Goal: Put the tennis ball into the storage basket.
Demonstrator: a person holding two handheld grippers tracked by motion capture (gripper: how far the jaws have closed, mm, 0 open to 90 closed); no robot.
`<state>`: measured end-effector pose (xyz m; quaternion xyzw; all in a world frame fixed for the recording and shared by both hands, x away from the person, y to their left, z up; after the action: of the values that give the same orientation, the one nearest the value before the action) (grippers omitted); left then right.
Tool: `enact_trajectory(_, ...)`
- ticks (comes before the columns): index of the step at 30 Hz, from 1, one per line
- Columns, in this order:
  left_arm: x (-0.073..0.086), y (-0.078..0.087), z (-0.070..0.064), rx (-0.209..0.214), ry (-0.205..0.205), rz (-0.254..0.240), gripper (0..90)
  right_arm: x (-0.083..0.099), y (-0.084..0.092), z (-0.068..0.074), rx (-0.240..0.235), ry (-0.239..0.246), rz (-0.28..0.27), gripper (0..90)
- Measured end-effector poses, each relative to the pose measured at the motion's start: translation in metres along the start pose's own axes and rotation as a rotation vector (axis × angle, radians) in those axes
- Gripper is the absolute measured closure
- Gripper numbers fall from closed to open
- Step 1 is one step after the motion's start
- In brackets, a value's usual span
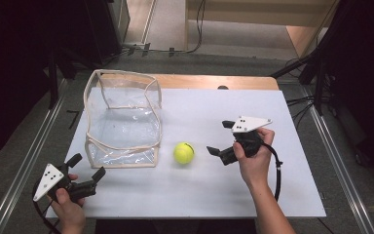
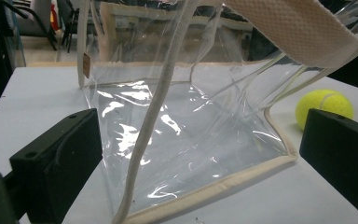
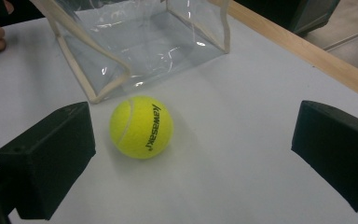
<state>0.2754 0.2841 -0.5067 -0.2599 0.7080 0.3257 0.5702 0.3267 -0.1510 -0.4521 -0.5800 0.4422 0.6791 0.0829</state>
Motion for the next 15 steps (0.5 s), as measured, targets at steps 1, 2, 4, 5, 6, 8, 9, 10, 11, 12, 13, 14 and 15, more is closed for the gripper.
enact_trajectory(1,0.000,0.000,0.000,0.001,-0.001,0.000,0.0,0.000,-0.001,0.000,-0.002,0.001,0.001,0.0)
enact_trajectory(2,0.000,0.000,0.000,-0.001,-0.001,0.001,0.0,-0.001,-0.001,0.001,-0.008,0.003,0.006,0.0)
enact_trajectory(4,0.000,0.000,0.000,0.000,-0.001,0.001,0.0,-0.002,-0.003,0.003,-0.027,0.011,0.019,0.0)
enact_trajectory(5,0.000,0.000,0.000,0.000,-0.001,0.001,0.0,-0.002,-0.003,0.003,-0.027,0.011,0.019,0.0)
enact_trajectory(6,0.000,0.000,0.000,0.000,-0.001,0.001,0.0,-0.002,-0.004,0.004,-0.036,0.012,0.022,0.0)
enact_trajectory(8,0.000,0.000,0.000,0.001,-0.001,0.000,0.0,-0.003,-0.006,0.005,-0.048,0.016,0.032,0.0)
enact_trajectory(9,0.000,0.000,0.000,0.001,0.000,0.000,0.0,-0.003,-0.007,0.006,-0.051,0.019,0.039,0.0)
enact_trajectory(10,0.000,0.000,0.000,0.001,0.000,-0.001,0.0,-0.003,-0.008,0.007,-0.056,0.023,0.045,0.0)
enact_trajectory(11,0.000,0.000,0.000,0.001,0.001,-0.001,0.0,-0.003,-0.009,0.008,-0.061,0.026,0.053,0.0)
enact_trajectory(12,0.000,0.000,0.000,0.001,0.000,-0.001,0.0,-0.003,-0.011,0.009,-0.067,0.031,0.063,0.0)
enact_trajectory(13,0.000,0.000,0.000,0.002,0.000,0.000,0.0,-0.004,-0.012,0.010,-0.071,0.035,0.068,0.0)
enact_trajectory(14,0.000,0.000,0.000,0.001,0.000,0.000,0.0,-0.004,-0.013,0.011,-0.073,0.036,0.075,0.0)
enact_trajectory(15,0.000,0.000,0.000,0.002,-0.001,0.000,0.0,-0.004,-0.015,0.013,-0.079,0.043,0.084,0.0)
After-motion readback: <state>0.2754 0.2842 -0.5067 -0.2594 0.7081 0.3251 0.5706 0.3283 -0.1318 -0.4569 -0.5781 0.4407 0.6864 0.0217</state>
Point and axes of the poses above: each handheld gripper's, and its own axes: y roughly backward along the jaws, x roughly out of its underside, z roughly to its left, the point moved 6 cm from there along -y, roughly forward along the jaws, and after that the axes turned 8 degrees about x, right-handed, at the moved point
